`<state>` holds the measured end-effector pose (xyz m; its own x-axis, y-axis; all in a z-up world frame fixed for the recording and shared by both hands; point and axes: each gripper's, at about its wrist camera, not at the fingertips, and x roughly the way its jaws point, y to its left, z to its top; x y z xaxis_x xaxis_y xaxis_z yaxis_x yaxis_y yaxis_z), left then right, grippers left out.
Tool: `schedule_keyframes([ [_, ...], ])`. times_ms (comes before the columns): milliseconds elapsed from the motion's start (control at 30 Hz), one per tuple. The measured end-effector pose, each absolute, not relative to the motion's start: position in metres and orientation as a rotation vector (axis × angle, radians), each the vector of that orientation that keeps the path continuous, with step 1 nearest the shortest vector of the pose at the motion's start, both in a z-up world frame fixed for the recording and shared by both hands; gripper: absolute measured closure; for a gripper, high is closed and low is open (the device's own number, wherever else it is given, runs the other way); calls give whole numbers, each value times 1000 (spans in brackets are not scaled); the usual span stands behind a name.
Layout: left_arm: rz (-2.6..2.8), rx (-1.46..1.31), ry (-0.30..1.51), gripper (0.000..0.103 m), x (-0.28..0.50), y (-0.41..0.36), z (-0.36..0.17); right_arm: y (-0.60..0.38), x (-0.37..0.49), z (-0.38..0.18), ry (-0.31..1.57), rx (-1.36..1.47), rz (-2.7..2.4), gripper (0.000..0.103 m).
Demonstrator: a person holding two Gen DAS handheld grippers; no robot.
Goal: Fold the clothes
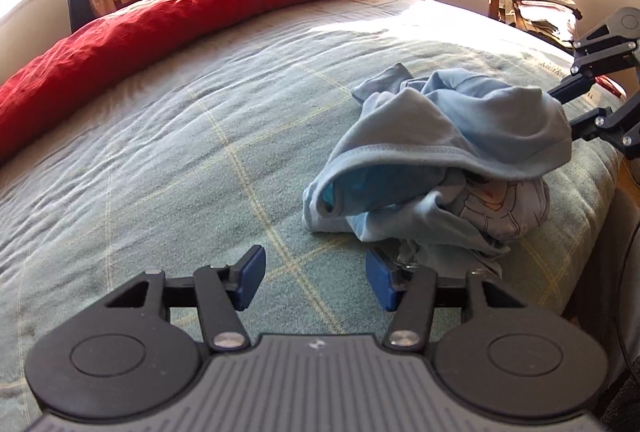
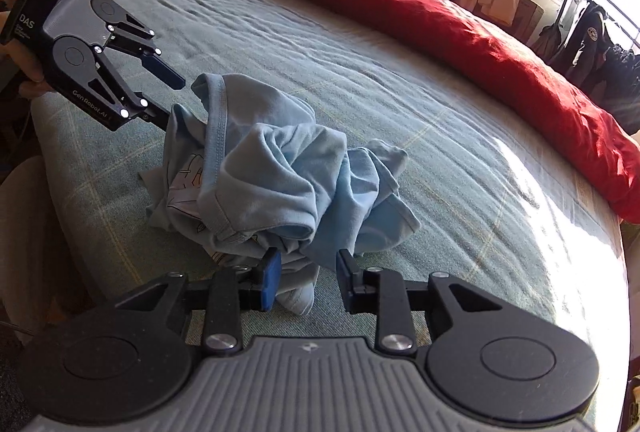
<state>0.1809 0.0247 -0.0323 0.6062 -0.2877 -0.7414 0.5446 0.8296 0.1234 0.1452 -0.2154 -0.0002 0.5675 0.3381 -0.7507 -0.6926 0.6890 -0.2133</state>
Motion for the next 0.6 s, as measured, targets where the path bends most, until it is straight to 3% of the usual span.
schedule_keyframes([
  [167,-557,349,746,48,197,15,-33,-209,154,1,709,-573,685,69],
  [267,-579,321,743,59,205,11,-33,-206,159,2,689,-570,724,69],
  [300,-591,304,745,64,208,12,-32,-205,161,2,683,-565,737,72],
  [367,-606,275,747,72,212,13,-31,-204,168,3,685,-536,762,94],
  [400,-609,267,749,77,214,13,-30,-205,172,4,694,-511,761,99],
  [600,-608,250,724,77,228,15,-22,-222,207,18,709,-386,694,99],
])
